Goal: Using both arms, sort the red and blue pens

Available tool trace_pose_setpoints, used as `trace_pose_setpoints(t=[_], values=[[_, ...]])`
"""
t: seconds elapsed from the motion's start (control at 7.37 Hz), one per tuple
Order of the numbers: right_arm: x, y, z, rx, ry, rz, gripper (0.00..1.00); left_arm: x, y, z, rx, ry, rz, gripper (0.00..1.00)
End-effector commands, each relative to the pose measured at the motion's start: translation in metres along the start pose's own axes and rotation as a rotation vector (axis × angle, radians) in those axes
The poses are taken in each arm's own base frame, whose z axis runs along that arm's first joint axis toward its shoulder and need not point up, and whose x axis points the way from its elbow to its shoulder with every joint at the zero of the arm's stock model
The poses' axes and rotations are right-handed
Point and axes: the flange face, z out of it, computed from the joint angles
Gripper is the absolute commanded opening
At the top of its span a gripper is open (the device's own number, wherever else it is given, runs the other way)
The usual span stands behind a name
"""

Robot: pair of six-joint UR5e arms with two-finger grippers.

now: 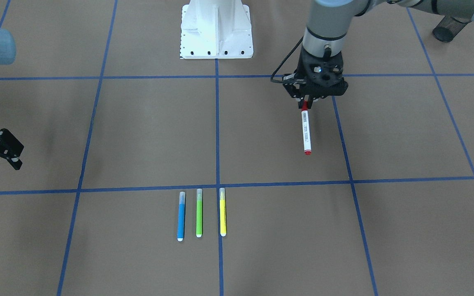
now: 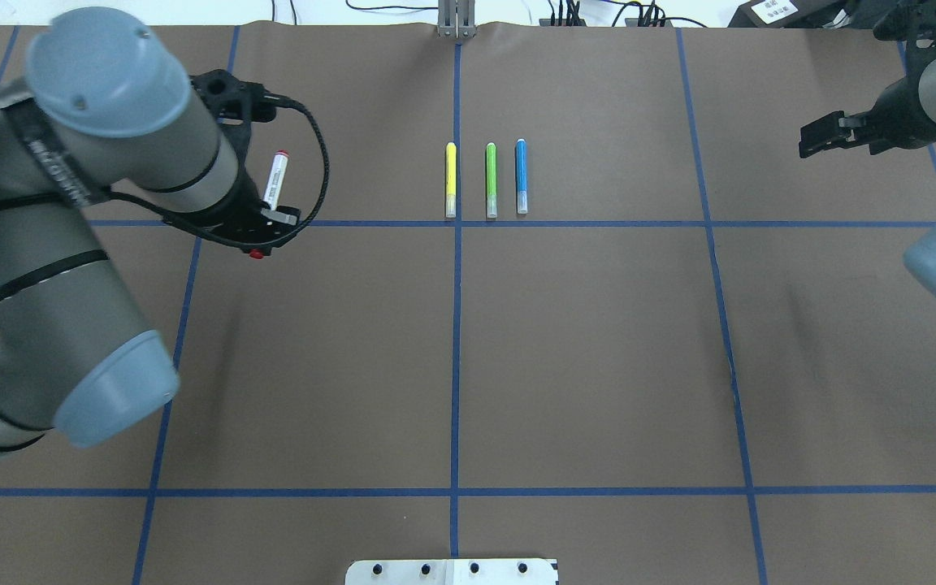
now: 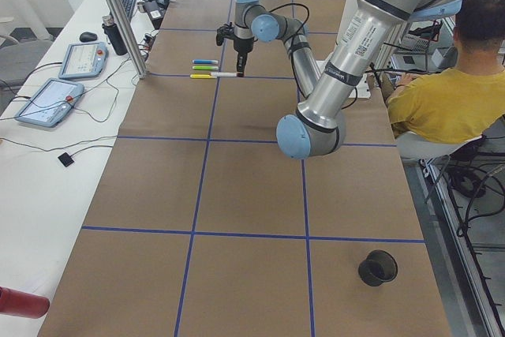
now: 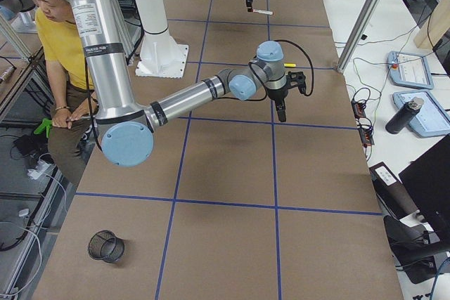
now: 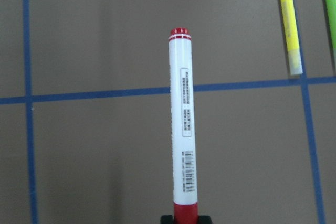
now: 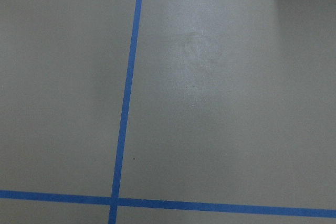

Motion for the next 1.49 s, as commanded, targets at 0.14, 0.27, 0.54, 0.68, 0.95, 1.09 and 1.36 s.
trace_pose_setpoints(t=[0.14, 0.27, 0.54, 0.68, 0.95, 1.09, 1.36], values=[[0.0, 0.001, 0.0, -0.002, -0.001, 0.0, 1.0, -0.115, 0.081, -0.018, -0.038, -0.069, 0.093, 0.0], [-0.001, 0.002, 0.001, -0.002, -0.002, -0.002, 1.0, -0.157, 0.103, -0.03, -0.05, -0.1, 0.085, 0.0], [-0.001, 0.003, 0.002, -0.005, -0.001, -0.005, 1.0, -0.244, 0.136, -0.06, -0.129, -0.081, -0.075, 0.0], [-0.002, 0.004, 0.003, -0.007, -0.001, -0.007, 1.0, -0.295, 0.143, -0.076, -0.167, -0.018, -0.255, 0.0], [-0.004, 0.005, 0.005, -0.005, 0.002, -0.012, 1.0, -0.367, 0.165, -0.081, -0.24, 0.122, -0.532, 0.0], [-0.005, 0.005, 0.006, -0.001, 0.009, -0.015, 1.0, -0.399, 0.182, -0.08, -0.285, 0.262, -0.639, 0.0], [-0.01, 0.007, 0.007, 0.021, -0.008, -0.034, 1.0, -0.466, 0.226, -0.056, -0.326, 0.521, -0.806, 0.0]])
